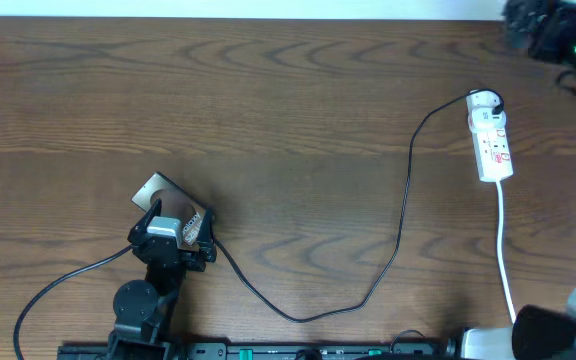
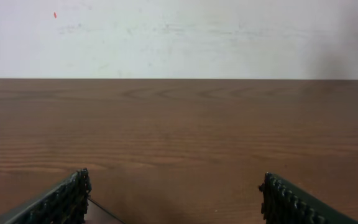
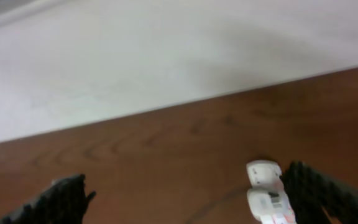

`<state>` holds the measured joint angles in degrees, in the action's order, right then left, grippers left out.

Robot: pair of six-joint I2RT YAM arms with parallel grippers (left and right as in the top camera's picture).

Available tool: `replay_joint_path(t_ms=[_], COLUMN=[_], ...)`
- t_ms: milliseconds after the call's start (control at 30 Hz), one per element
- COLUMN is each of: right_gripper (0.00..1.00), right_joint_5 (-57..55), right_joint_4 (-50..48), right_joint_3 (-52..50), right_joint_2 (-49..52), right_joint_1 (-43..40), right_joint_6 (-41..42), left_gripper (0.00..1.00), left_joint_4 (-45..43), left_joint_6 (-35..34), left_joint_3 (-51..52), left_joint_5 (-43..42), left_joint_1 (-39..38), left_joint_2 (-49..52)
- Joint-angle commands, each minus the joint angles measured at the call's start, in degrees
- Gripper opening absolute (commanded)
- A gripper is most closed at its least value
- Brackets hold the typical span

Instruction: Plug charger to phone and switch on socket

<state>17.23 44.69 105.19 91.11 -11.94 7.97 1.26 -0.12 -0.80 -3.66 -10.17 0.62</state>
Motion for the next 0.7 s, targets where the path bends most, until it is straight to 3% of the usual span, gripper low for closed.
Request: replay_joint_path(t_ms=[0,400,667], right_gripper=[0.99,0.99,0.99], right_joint_5=[0.48,0.42,-3.93], right_joint_4=[-6.40,-40.79,-50.10], right_joint_3=[-9.97,-45.31,-61.09], right_joint_2=[-4.37,-18.14,-30.51], right_joint_1=[1.44,4.13,4.13], right_joint_6=[0.37,0.35,0.09], left_gripper=[0.86,0.86,0.86], left_joint_4=[2.58,2.58,2.58], left_joint_6=[0.11,0.11,0.11], left_joint_3=[0.55,0.55,0.55], left_joint_5=[-0.13,-0.13,-0.13], left_joint_1=[0.28,0.28,0.28], left_joint_2=[-0.33,-0.33,-0.33])
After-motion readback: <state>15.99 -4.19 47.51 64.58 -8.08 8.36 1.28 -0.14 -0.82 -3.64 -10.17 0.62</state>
